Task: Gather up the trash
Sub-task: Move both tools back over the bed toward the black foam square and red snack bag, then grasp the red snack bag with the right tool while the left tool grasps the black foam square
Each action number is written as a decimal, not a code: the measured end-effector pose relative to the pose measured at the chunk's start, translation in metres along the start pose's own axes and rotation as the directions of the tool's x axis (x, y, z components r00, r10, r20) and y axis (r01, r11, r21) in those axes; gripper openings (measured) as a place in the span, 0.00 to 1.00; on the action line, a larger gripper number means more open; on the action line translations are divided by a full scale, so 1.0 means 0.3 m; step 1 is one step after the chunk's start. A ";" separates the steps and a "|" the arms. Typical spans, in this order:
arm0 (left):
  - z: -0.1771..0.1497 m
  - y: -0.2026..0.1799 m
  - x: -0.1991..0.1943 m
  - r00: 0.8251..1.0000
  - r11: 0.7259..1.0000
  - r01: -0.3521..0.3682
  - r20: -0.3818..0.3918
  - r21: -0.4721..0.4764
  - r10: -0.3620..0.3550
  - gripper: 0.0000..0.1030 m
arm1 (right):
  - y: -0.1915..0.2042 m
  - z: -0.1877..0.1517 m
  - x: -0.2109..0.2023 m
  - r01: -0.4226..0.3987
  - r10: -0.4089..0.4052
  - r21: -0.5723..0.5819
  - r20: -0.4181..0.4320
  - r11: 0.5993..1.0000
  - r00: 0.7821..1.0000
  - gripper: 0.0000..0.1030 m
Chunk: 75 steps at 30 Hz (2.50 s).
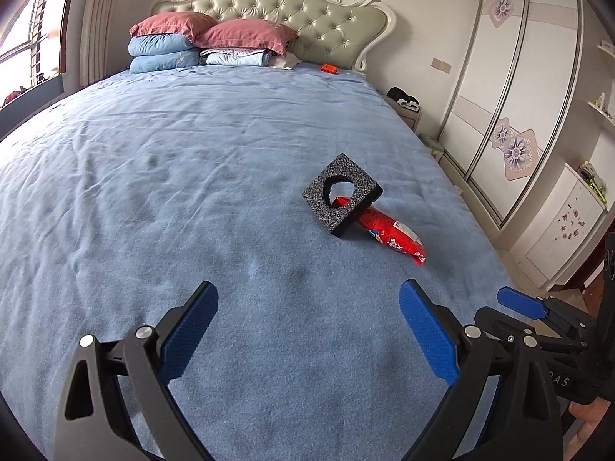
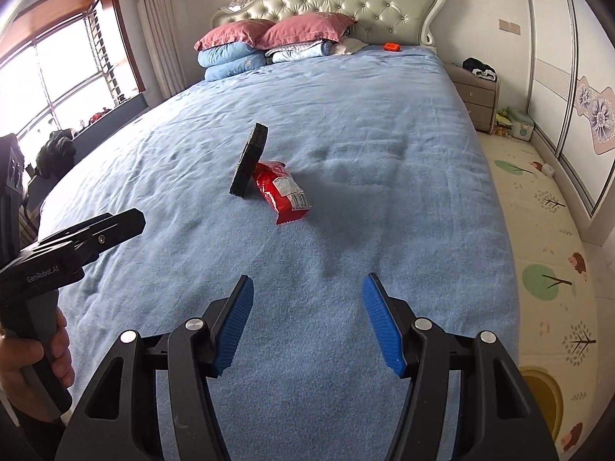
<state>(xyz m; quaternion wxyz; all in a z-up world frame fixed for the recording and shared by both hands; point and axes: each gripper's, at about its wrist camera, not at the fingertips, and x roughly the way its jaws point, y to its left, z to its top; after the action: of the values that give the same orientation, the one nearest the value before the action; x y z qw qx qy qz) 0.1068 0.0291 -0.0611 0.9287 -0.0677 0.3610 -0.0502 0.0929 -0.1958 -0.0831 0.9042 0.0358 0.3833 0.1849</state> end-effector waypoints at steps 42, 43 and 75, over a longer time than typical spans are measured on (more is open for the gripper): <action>0.159 -0.036 0.205 0.994 0.994 -0.077 -0.070 0.075 0.083 0.92 | 0.024 0.239 0.352 -0.154 0.144 -0.092 -0.112 0.984 0.983 0.33; 0.163 -0.040 0.216 0.993 0.993 -0.082 -0.075 0.080 0.088 0.92 | 0.013 0.232 0.341 -0.159 0.149 -0.084 -0.112 0.984 0.982 0.33; 0.112 -0.288 0.287 0.939 0.947 0.262 -0.276 0.186 -0.205 0.95 | -0.122 0.011 0.064 -0.172 0.160 -0.123 -0.108 0.977 0.981 0.31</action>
<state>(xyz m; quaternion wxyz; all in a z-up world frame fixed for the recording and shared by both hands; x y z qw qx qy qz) 0.1890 -0.0653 -0.0798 0.8641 -0.0004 0.4582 -0.2084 0.1188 -0.2225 -0.1014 0.8663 -0.0010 0.4094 0.2862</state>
